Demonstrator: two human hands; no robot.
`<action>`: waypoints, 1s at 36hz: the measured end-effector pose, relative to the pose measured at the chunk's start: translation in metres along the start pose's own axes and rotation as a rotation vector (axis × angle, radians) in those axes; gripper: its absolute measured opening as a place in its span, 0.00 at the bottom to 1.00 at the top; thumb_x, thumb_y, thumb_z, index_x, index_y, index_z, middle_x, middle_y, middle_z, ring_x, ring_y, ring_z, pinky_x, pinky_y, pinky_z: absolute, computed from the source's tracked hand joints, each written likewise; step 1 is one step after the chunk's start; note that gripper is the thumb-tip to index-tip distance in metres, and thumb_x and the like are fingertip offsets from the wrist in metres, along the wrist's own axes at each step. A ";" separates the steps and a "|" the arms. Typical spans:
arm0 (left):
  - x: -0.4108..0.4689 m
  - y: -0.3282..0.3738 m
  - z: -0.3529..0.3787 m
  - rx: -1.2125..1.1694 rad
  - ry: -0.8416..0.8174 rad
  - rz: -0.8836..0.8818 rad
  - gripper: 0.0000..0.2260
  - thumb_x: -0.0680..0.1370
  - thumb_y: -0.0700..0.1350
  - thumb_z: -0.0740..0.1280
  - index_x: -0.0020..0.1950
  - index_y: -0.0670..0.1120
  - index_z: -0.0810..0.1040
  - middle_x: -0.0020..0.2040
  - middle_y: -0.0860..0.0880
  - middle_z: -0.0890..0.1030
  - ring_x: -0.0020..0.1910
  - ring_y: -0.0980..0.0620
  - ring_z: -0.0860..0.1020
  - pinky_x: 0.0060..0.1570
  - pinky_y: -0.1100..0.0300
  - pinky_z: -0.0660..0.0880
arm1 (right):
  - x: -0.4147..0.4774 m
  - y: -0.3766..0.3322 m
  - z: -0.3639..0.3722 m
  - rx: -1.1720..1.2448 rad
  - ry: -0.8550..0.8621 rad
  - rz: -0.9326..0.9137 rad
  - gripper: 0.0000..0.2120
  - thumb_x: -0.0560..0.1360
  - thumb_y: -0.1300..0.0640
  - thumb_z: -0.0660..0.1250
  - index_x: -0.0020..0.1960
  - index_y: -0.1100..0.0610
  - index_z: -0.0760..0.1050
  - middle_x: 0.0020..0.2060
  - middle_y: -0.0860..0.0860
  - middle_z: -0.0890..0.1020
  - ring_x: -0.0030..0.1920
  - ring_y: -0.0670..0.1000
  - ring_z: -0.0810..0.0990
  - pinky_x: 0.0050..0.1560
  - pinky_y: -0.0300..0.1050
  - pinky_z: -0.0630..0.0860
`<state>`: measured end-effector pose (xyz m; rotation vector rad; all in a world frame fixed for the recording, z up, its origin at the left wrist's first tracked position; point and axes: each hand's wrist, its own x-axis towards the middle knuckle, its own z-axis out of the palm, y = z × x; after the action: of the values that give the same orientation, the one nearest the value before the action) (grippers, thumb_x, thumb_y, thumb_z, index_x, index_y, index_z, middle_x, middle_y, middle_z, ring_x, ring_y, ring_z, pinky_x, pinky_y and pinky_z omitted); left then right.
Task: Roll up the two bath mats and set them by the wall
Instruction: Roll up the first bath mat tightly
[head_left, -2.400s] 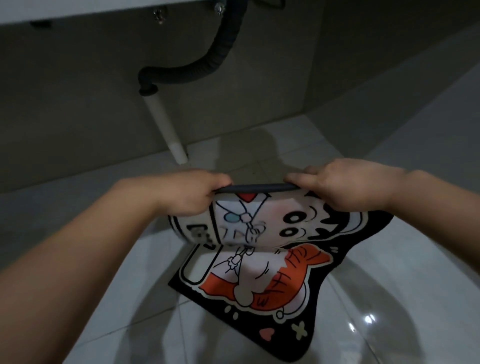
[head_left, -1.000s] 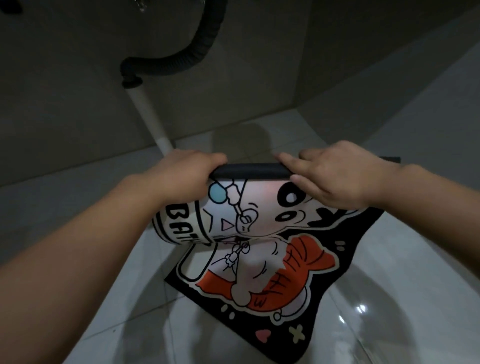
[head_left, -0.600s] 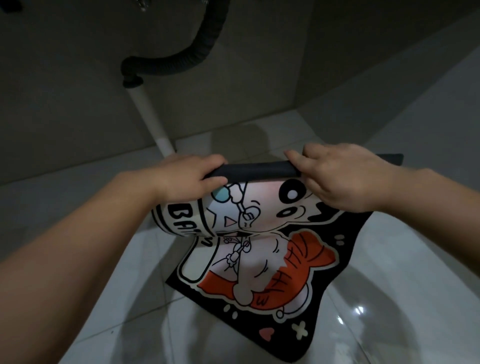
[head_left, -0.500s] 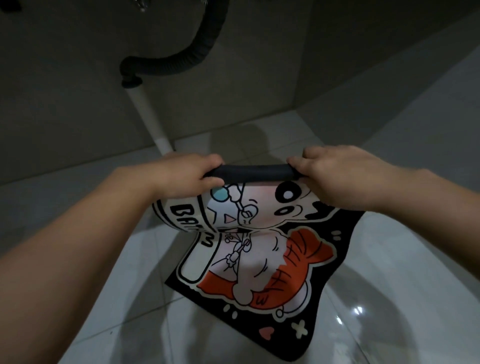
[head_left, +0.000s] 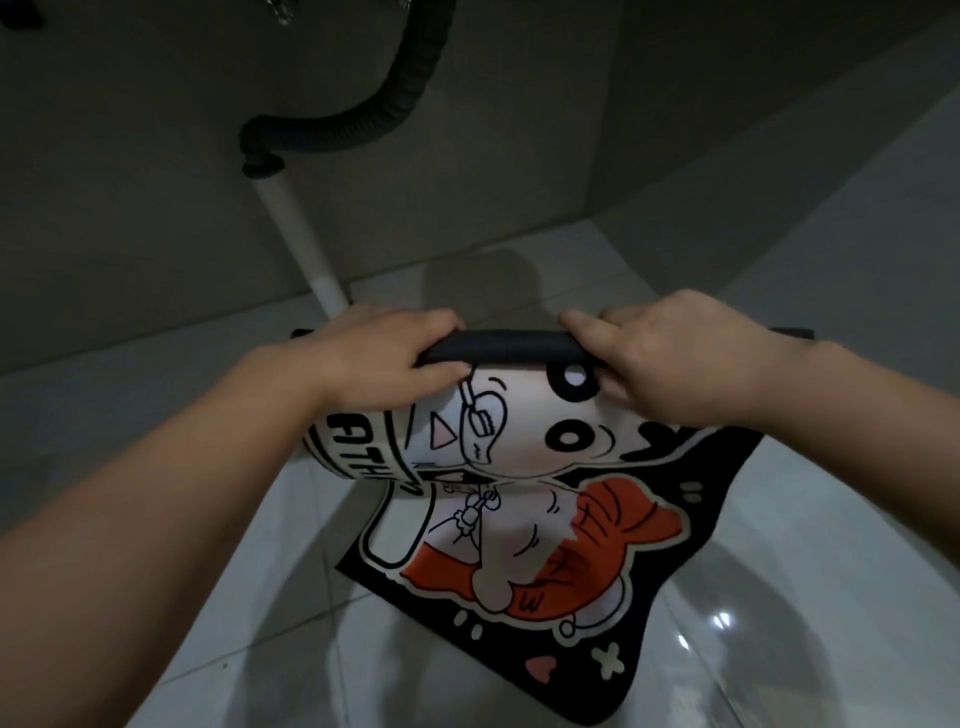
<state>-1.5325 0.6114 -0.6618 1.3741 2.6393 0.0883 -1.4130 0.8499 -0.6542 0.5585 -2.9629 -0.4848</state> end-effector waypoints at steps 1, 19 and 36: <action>-0.001 0.001 0.000 0.005 -0.008 0.006 0.13 0.78 0.61 0.55 0.58 0.57 0.68 0.42 0.56 0.73 0.42 0.52 0.72 0.40 0.56 0.64 | -0.002 -0.001 -0.002 0.016 0.007 -0.014 0.33 0.74 0.41 0.42 0.75 0.55 0.52 0.54 0.52 0.77 0.48 0.56 0.79 0.41 0.47 0.71; 0.014 0.008 -0.003 0.004 0.092 -0.136 0.08 0.75 0.41 0.62 0.47 0.51 0.63 0.37 0.50 0.71 0.37 0.46 0.71 0.36 0.53 0.67 | 0.013 0.002 -0.006 0.280 -0.020 0.243 0.12 0.72 0.58 0.65 0.46 0.55 0.60 0.40 0.54 0.73 0.36 0.57 0.72 0.36 0.48 0.66; -0.012 0.041 -0.084 0.091 0.104 -0.223 0.07 0.78 0.57 0.60 0.49 0.56 0.67 0.37 0.56 0.71 0.39 0.50 0.71 0.37 0.55 0.64 | 0.020 0.042 -0.062 0.137 0.131 -0.015 0.17 0.78 0.43 0.50 0.59 0.53 0.67 0.52 0.53 0.76 0.48 0.56 0.77 0.44 0.49 0.71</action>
<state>-1.5075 0.6271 -0.5720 1.1176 2.8968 0.0121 -1.4370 0.8614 -0.5816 0.6017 -2.8832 -0.2369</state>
